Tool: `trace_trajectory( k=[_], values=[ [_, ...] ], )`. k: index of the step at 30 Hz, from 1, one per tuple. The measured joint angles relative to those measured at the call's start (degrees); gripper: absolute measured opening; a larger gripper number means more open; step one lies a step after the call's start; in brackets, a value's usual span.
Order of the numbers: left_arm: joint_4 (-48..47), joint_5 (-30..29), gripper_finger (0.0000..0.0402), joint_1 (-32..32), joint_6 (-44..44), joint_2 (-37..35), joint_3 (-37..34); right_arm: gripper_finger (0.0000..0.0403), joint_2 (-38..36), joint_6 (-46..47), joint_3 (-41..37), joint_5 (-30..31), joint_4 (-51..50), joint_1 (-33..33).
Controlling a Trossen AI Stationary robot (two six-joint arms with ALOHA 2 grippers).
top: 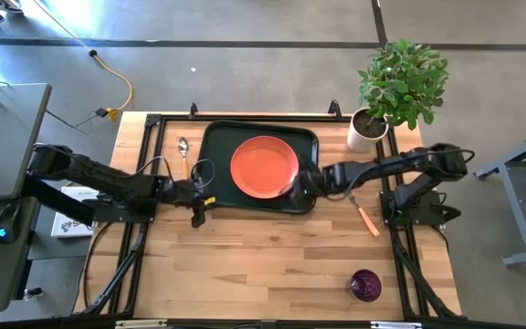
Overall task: Pick and place plate/cup/fork/spoon on tray
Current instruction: Put the orange fork on the black tray to the right of the orange plate
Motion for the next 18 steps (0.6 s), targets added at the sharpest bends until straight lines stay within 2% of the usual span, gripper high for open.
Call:
trace_trajectory(
  k=[5,10,18],
  values=[
    [2.22,4.61,0.0133,3.66,0.94,2.51,0.0,0.0103,1.94,-2.72,0.0,0.78,1.51,-6.75],
    [7.95,7.29,0.0133,4.45,1.39,5.94,0.05,0.0103,6.45,-3.08,0.0,0.71,2.7,-10.29],
    [15.02,9.89,0.0133,4.43,1.41,10.49,0.04,0.0103,10.81,-11.46,0.04,-3.58,17.0,-11.26]
  ],
)
